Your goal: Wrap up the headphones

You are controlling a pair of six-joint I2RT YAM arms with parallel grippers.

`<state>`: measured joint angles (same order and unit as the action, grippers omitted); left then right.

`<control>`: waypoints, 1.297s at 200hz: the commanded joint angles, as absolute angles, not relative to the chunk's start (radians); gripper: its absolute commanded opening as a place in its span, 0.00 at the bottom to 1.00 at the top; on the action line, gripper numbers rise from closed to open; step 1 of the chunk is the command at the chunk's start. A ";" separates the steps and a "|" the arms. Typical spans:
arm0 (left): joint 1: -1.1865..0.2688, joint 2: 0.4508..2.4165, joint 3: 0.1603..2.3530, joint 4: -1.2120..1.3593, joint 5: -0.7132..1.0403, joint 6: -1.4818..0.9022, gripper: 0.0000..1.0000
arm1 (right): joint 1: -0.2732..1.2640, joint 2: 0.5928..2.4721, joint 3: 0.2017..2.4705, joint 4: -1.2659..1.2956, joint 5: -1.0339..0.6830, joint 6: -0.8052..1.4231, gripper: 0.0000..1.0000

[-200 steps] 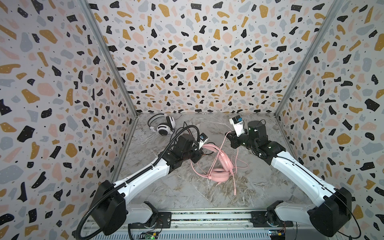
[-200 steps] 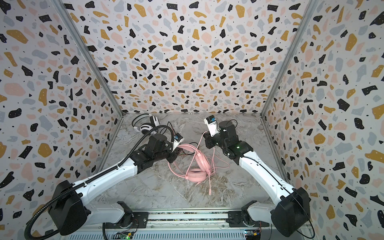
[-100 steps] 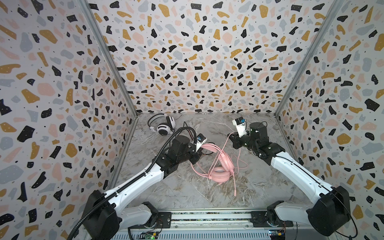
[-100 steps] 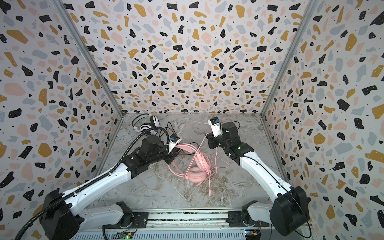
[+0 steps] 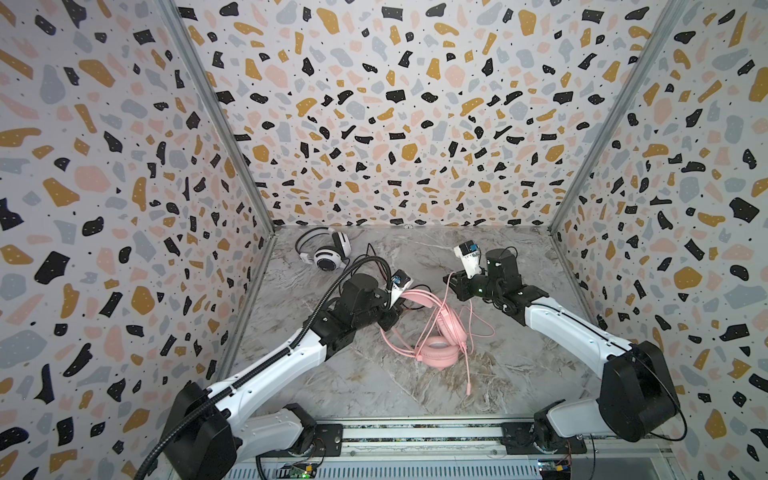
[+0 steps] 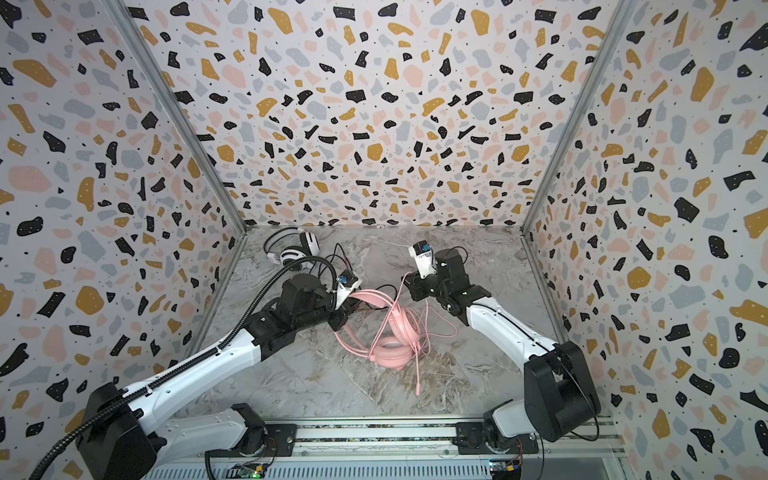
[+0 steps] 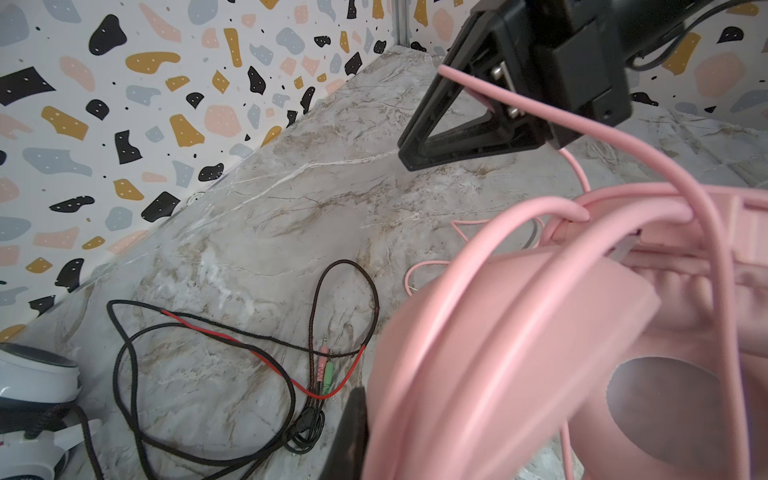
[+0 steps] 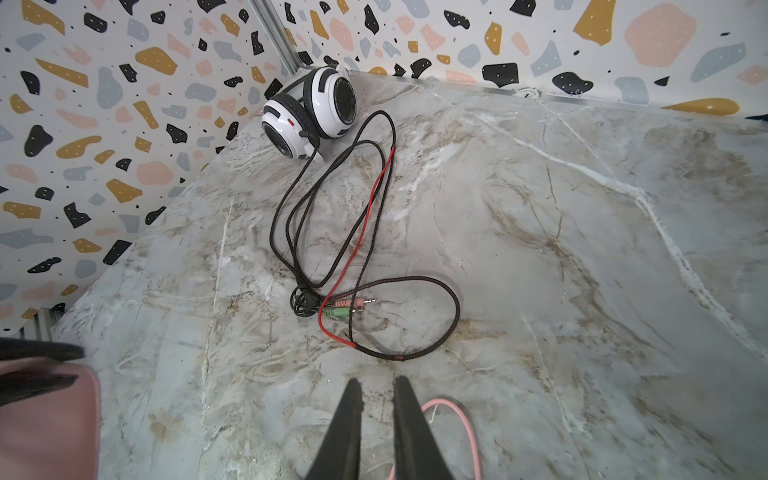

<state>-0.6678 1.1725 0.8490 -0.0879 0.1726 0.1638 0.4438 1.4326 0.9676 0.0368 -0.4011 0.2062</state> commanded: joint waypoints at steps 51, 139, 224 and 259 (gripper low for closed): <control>-0.642 1.146 0.848 0.056 0.375 0.094 0.00 | 0.436 1.503 0.958 0.139 -0.501 0.262 0.22; -0.531 1.131 0.816 0.229 0.578 -0.043 0.00 | 0.439 1.601 0.935 0.239 -0.577 0.320 0.23; -0.443 1.131 0.933 0.407 0.628 -0.315 0.00 | 0.448 1.686 0.939 0.346 -0.638 0.376 0.09; -0.429 1.119 0.959 0.422 0.548 -0.415 0.00 | 0.451 1.705 0.946 0.346 -0.631 0.368 0.02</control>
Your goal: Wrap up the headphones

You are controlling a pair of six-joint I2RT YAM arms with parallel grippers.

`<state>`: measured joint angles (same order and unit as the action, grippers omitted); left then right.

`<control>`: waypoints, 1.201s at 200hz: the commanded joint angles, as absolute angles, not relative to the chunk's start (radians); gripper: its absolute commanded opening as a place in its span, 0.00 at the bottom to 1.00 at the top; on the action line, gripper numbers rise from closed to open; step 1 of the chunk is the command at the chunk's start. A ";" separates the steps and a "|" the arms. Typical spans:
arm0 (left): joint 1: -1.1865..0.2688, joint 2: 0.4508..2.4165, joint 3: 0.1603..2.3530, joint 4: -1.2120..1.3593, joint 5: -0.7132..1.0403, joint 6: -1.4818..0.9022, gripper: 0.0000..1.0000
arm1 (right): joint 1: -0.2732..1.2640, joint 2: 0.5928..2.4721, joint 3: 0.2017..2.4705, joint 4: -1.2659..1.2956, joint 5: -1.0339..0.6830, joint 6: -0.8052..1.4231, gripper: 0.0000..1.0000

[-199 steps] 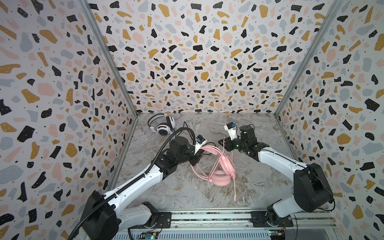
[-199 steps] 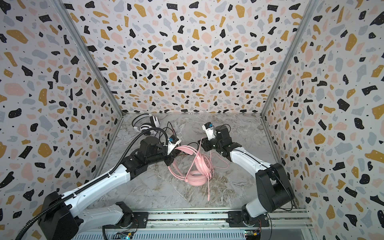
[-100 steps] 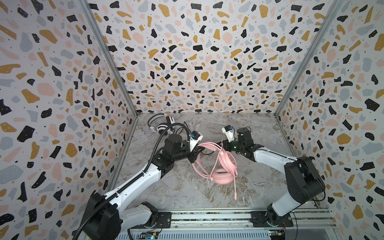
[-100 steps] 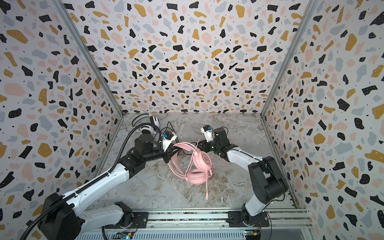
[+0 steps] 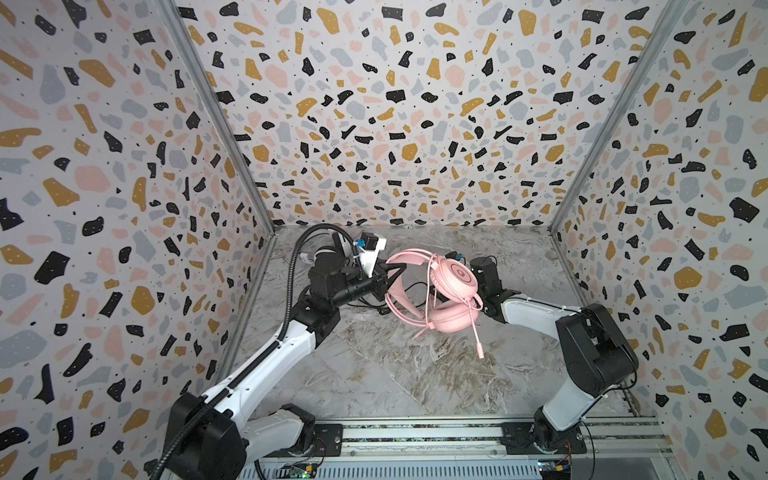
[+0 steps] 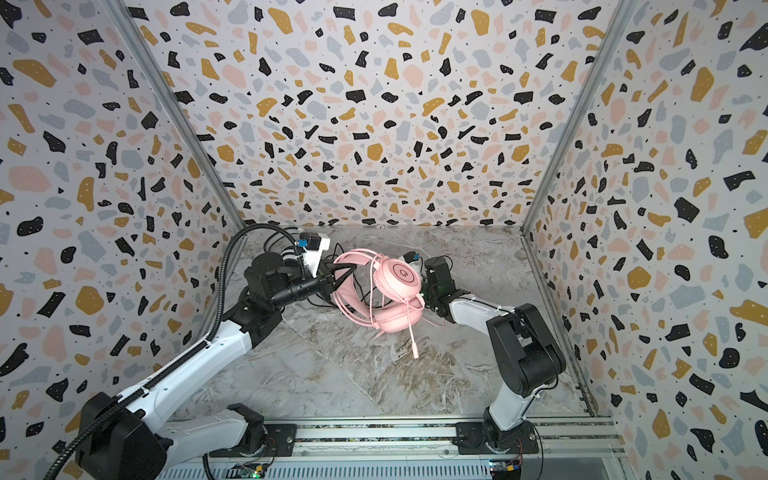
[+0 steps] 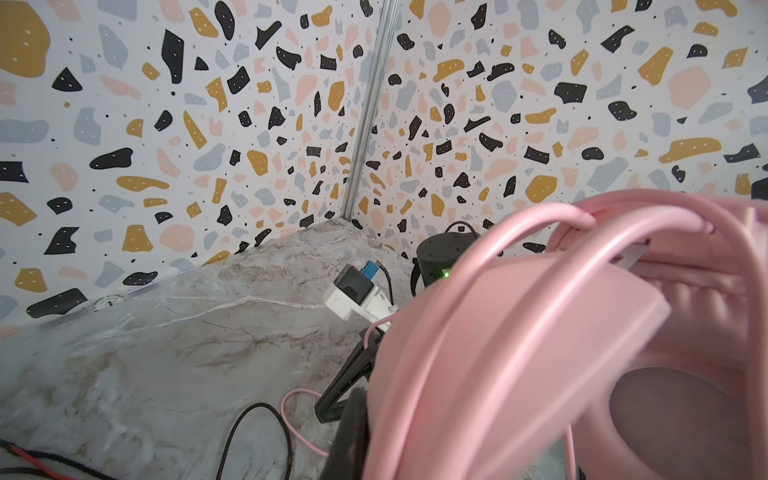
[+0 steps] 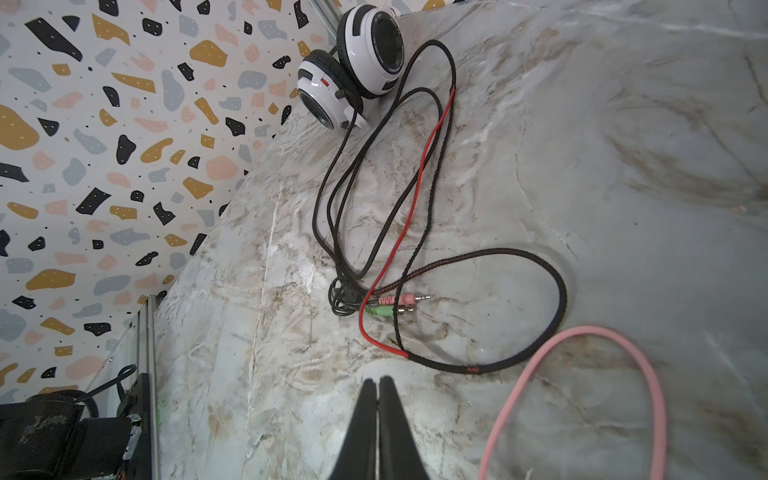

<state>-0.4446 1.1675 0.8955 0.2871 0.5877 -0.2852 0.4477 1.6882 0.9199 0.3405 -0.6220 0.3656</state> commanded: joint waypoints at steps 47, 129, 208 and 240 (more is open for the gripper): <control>-0.357 1.098 0.984 0.488 0.468 -0.528 0.00 | 0.466 1.677 0.929 0.348 -0.596 0.354 0.00; -0.242 1.164 1.057 0.592 0.398 -0.772 0.00 | 0.498 1.661 0.944 0.303 -0.575 0.330 0.00; -0.213 1.158 1.065 0.543 0.188 -0.822 0.00 | 0.556 1.639 0.980 0.243 -0.534 0.316 0.01; -0.210 1.178 1.130 0.500 0.187 -0.830 0.00 | 0.582 1.699 0.975 0.307 -0.535 0.349 0.04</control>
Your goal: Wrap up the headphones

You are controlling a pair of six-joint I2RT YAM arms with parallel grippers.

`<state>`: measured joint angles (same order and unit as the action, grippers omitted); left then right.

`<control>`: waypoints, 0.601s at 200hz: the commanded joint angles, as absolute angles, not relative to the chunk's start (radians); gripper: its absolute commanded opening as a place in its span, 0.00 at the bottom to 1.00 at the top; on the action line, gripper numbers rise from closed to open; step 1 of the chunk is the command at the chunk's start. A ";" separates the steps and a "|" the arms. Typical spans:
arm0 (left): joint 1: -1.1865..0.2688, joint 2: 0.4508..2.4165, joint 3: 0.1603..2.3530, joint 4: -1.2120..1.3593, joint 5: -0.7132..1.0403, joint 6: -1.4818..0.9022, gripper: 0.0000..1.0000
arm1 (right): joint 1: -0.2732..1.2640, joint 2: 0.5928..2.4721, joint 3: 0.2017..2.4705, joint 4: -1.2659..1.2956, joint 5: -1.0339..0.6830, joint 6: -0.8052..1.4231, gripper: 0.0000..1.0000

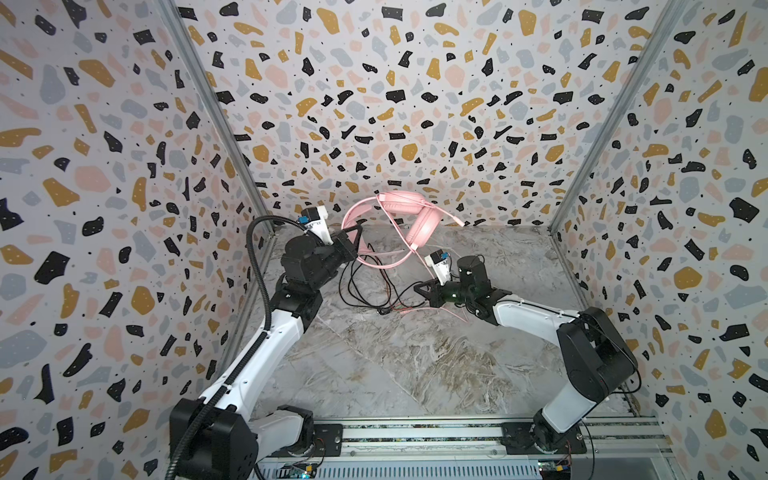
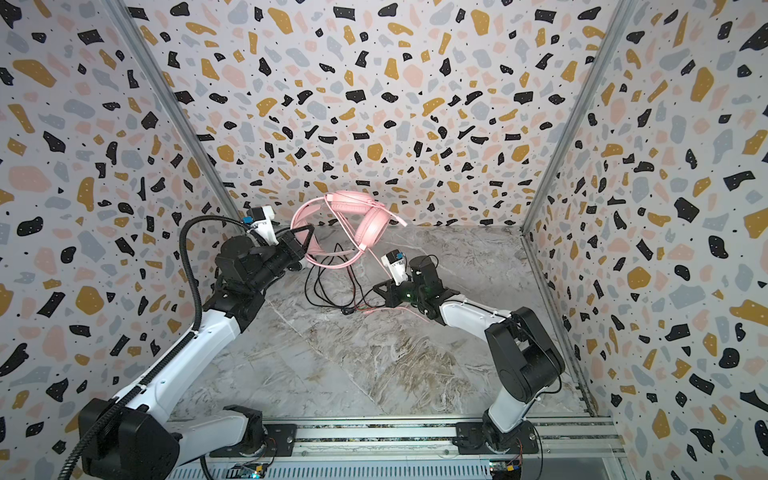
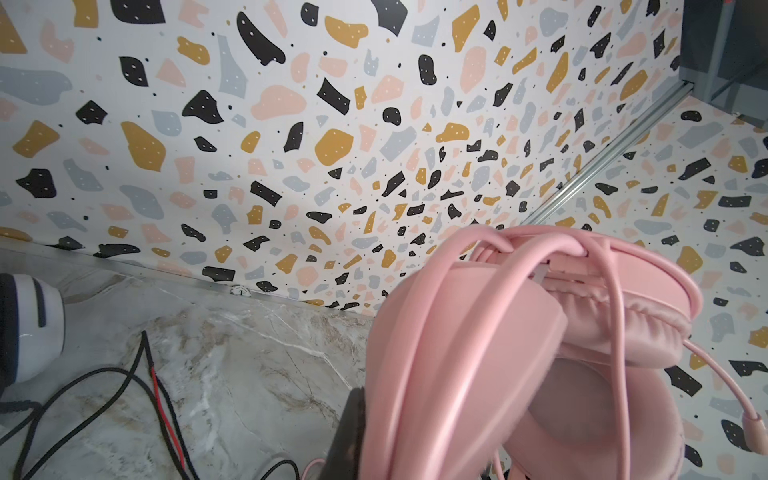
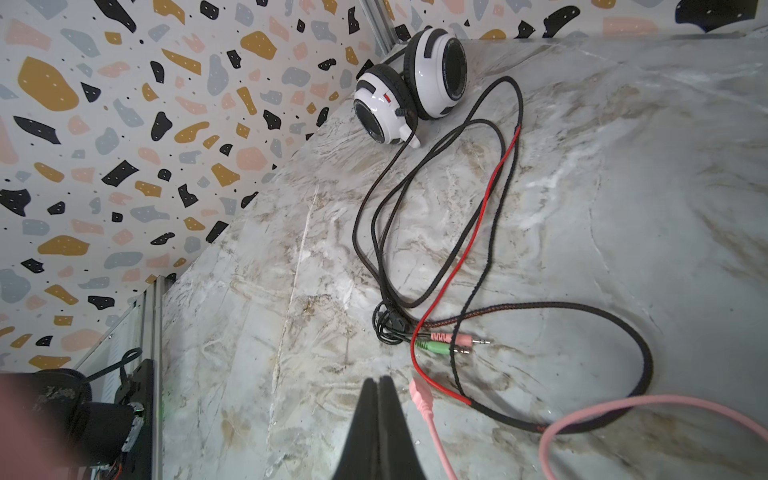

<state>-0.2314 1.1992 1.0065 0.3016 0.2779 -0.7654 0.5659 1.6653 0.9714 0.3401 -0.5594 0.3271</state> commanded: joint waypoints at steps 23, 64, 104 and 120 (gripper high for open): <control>-0.206 1.177 1.169 0.464 0.171 -0.803 0.00 | 0.603 1.736 0.990 0.323 -0.519 0.358 0.05; -0.187 1.194 1.210 0.432 0.195 -0.816 0.00 | 0.632 1.753 1.018 0.312 -0.518 0.365 0.08; -0.150 1.216 1.229 0.460 0.202 -0.879 0.00 | 0.655 1.728 1.023 0.262 -0.479 0.333 0.04; -0.138 1.226 1.254 0.448 0.201 -0.878 0.00 | 0.652 1.697 0.992 0.282 -0.464 0.333 0.02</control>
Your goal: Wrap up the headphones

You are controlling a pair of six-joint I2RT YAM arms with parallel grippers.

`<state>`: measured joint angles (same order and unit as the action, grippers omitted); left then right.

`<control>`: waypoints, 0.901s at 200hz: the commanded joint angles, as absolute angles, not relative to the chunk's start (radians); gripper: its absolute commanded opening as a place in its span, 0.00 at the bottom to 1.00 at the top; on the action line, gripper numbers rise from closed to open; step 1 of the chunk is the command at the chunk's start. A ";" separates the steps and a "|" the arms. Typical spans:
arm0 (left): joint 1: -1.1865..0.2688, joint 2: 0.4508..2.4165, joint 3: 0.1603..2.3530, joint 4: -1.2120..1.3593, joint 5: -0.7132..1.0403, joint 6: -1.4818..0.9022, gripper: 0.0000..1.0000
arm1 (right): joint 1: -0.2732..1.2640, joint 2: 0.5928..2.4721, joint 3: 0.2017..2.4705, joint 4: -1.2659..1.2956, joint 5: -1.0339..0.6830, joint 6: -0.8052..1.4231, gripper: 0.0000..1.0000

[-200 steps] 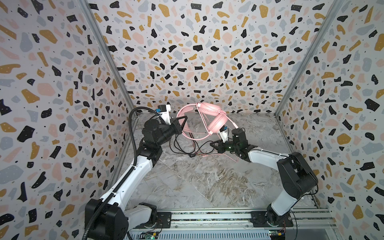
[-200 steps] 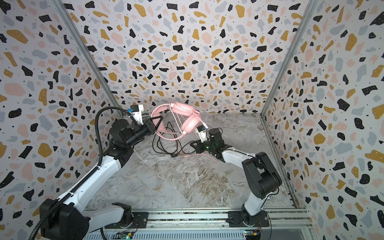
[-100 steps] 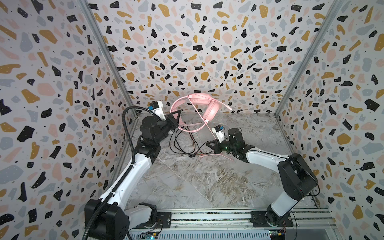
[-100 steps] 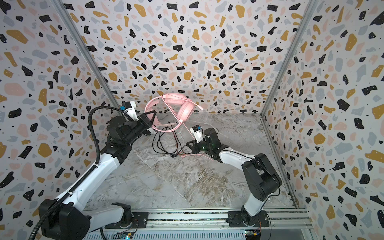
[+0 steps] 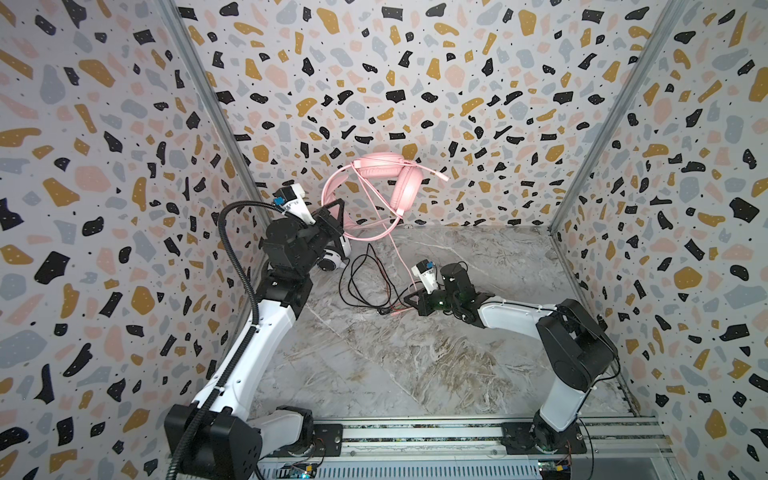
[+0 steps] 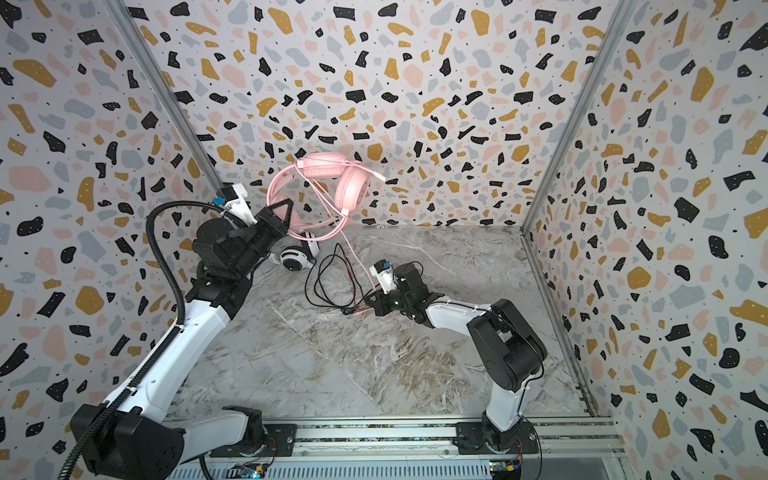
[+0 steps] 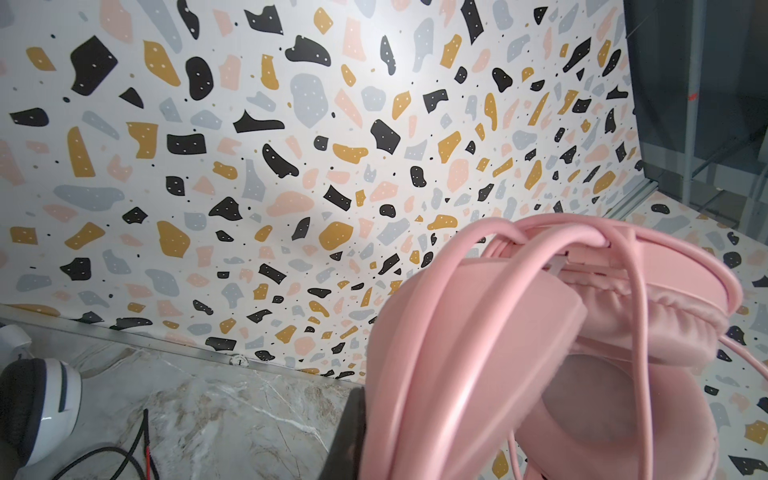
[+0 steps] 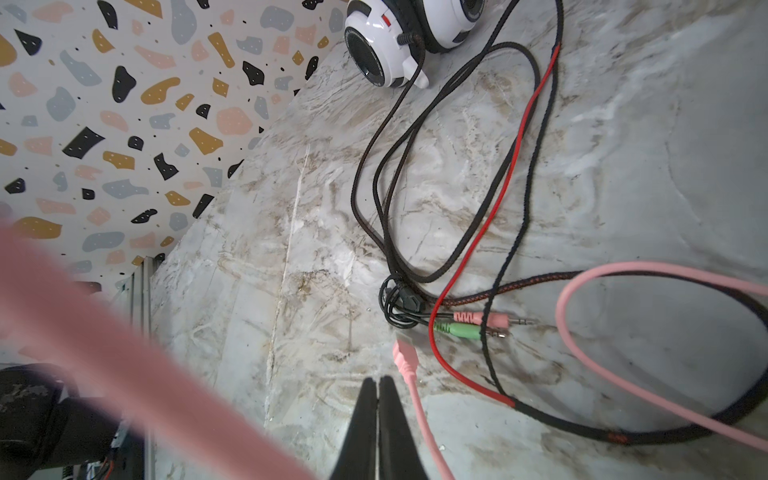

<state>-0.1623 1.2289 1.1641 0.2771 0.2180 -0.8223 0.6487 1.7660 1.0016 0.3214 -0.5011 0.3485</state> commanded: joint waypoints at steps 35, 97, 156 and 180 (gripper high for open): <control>-0.121 1.250 1.302 0.424 0.195 -0.878 0.00 | 0.653 1.629 0.961 0.225 -0.450 0.304 0.01; -0.104 1.286 1.346 0.321 0.116 -0.850 0.00 | 0.663 1.497 0.847 0.239 -0.450 0.351 0.02; -0.100 1.228 1.226 0.299 -0.078 -0.757 0.00 | 0.677 1.321 0.831 0.066 -0.302 0.286 0.02; -0.100 1.217 1.175 0.335 -0.005 -0.749 0.00 | 0.662 1.261 0.827 0.013 -0.268 0.272 0.02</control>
